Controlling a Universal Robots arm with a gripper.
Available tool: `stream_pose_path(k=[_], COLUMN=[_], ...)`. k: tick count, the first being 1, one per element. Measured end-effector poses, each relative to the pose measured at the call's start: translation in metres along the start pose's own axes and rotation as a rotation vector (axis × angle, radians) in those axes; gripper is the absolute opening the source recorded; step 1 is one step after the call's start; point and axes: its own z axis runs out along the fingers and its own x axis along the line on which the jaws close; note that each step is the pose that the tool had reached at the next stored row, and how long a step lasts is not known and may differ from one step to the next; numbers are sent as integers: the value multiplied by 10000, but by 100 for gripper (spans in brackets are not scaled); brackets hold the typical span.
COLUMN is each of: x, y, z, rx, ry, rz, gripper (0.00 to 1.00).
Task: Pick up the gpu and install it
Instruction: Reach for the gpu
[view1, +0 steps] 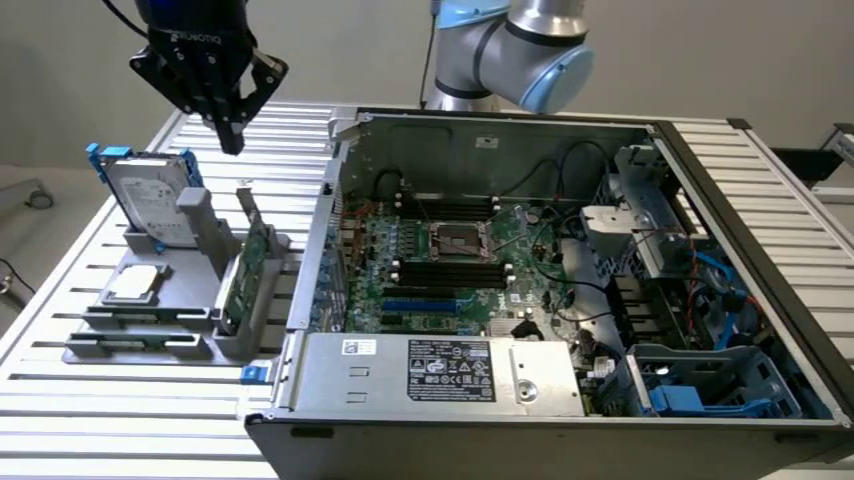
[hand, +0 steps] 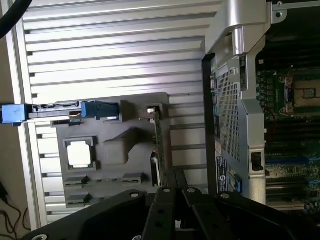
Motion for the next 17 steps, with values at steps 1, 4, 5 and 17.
stream_pose_path(k=[1, 4, 5, 17], x=[27, 112, 136, 197], y=[-3, -13, -15, -21], z=[5, 30, 40, 55], rx=[8, 21, 22, 37], ry=[0, -2, -1, -267], rz=[-2, -9, -16, -939], gripper=[11, 11, 11, 11])
